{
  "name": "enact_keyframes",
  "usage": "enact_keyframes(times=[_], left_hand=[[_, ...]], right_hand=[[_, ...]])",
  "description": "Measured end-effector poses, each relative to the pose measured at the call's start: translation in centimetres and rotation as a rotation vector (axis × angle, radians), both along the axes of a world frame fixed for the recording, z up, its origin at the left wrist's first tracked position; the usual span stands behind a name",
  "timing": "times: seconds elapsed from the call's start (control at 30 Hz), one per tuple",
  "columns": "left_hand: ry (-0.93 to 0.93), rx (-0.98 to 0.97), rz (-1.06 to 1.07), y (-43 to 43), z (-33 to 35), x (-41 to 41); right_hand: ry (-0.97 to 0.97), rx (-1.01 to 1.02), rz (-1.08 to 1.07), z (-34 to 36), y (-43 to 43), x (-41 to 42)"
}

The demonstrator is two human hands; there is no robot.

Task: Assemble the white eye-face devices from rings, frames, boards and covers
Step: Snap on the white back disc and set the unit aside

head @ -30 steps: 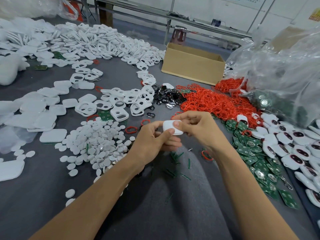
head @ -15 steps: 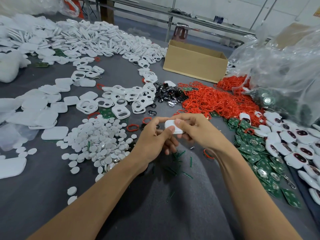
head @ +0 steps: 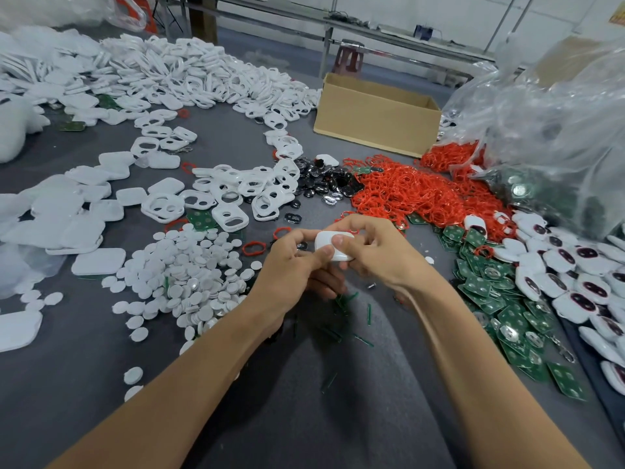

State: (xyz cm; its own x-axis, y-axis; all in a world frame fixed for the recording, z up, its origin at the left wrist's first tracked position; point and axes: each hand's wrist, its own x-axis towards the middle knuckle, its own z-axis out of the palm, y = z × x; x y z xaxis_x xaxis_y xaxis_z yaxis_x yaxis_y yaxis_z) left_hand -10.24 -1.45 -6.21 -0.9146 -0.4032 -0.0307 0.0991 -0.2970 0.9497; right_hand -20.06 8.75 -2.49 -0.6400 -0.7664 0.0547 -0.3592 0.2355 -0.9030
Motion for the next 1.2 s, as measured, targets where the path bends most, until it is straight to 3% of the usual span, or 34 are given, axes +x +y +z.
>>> enact_keyframes(times=[0.1, 0.33, 0.6, 0.73, 0.9, 1.03, 1.2], left_hand=[[-0.010, -0.087, 0.044, 0.1, -0.1, 0.0], [0.051, -0.543, 0.211, -0.2, -0.4, 0.3], [0.161, -0.755, 0.362, -0.1, -0.5, 0.6], [0.173, -0.684, 0.352, -0.2, -0.4, 0.6], [0.095, -0.328, 0.332, -0.4, -0.3, 0.1], [0.048, -0.324, 0.228, -0.4, -0.5, -0.1], [0.105, -0.182, 0.101, -0.6, -0.2, -0.2]], right_hand=[[-0.015, -0.020, 0.017, 0.2, 0.2, -0.2], [-0.179, -0.100, 0.106, 0.8, 1.0, -0.9], [-0.177, -0.163, 0.043, 0.9, 0.7, -0.4], [-0.117, -0.188, -0.005, 0.8, 0.3, 0.0], [-0.104, -0.178, -0.025, 0.3, -0.5, 0.8], [-0.092, -0.030, -0.021, 0.4, -0.2, 0.8], [-0.290, -0.031, 0.030, 0.9, 0.5, 0.2]])
